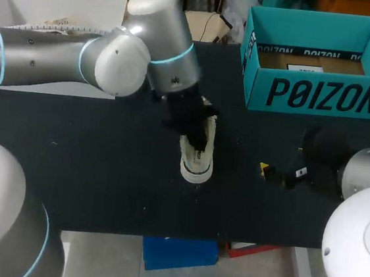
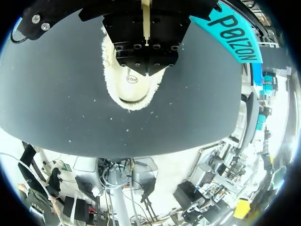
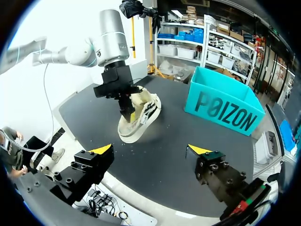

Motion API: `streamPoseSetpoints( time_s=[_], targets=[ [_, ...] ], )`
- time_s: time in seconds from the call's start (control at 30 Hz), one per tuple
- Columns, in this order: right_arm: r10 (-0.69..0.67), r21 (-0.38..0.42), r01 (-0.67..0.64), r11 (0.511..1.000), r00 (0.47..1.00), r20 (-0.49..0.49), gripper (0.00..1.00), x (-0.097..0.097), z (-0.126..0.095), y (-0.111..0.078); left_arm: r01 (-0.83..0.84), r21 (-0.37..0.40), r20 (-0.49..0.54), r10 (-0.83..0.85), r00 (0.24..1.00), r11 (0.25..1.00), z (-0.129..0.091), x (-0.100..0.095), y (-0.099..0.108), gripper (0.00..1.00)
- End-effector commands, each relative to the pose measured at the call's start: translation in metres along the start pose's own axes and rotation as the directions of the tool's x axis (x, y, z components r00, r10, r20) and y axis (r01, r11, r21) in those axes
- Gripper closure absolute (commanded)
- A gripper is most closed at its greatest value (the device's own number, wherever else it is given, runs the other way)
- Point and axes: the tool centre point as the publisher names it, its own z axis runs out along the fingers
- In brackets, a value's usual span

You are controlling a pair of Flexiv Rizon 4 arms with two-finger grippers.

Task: Take the shoe out of the shoebox, open the shoe tongue, remove and reinsert the insole, then place the shoe into the shoebox

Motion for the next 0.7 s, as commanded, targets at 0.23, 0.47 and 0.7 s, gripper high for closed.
streamPoseSetpoints(
  time_s=[0.23, 0.47, 0.7],
  targets=[
    [0.001, -0.004, -0.001, 1.0, 1.0, 0.002, 0.0, 0.001, 0.0, -0.002, 0.204, 0.063, 0.567, -0.203, 0.798, 0.977, -0.08, 0.034, 0.016, 1.0],
    [0.001, -0.004, -0.001, 1.0, 1.0, 0.002, 0.0, 0.001, 0.0, -0.002, 0.396, -0.023, 0.668, -0.28, 0.69, 0.918, -0.107, 0.046, 0.051, 1.0],
    [0.001, -0.004, -0.001, 1.0, 1.0, 0.002, 0.0, 0.001, 0.0, -0.002, 0.463, -0.079, 0.653, -0.305, 0.693, 0.883, -0.119, 0.035, 0.095, 1.0]
  ],
)
